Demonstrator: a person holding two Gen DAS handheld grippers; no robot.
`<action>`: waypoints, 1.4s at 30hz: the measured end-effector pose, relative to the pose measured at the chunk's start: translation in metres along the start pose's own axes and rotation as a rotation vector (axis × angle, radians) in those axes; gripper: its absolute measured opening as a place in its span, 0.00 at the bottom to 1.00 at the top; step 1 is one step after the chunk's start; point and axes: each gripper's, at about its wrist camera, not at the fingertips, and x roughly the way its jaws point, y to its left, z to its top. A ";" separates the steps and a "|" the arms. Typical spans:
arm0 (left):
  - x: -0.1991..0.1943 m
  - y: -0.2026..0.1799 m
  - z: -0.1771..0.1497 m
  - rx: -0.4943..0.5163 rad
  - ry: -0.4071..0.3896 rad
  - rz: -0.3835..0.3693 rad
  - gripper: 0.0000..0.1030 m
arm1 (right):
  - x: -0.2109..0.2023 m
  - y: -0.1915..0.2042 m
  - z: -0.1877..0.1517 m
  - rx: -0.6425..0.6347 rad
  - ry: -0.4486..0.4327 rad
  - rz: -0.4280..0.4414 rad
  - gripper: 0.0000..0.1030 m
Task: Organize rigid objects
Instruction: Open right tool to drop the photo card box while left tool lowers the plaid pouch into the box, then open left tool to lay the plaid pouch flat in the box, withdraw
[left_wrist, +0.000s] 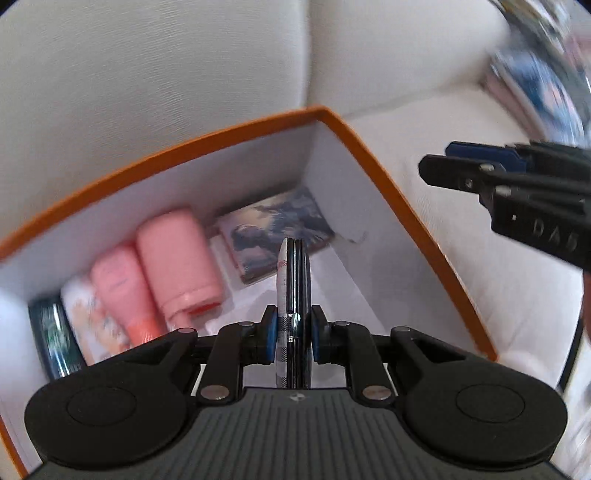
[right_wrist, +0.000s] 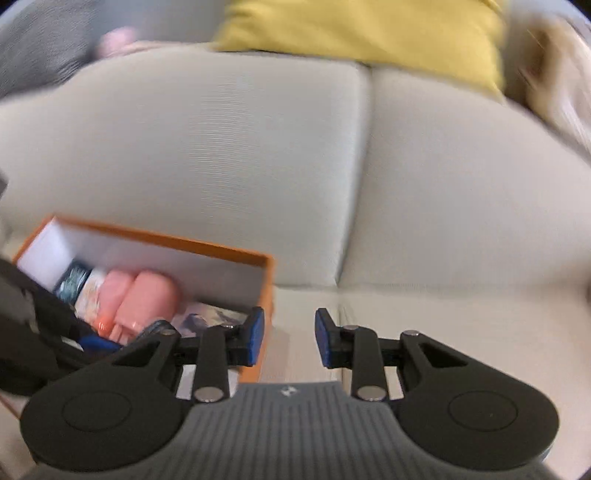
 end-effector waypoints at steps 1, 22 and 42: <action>0.003 -0.008 0.002 0.071 0.011 0.016 0.19 | -0.001 -0.007 -0.004 0.077 0.022 -0.028 0.30; 0.041 -0.074 -0.028 0.741 -0.029 0.227 0.32 | -0.009 -0.029 -0.045 0.529 0.172 -0.352 0.30; 0.050 0.000 -0.007 -0.002 0.216 0.072 0.54 | -0.008 -0.013 -0.050 0.650 0.203 -0.450 0.32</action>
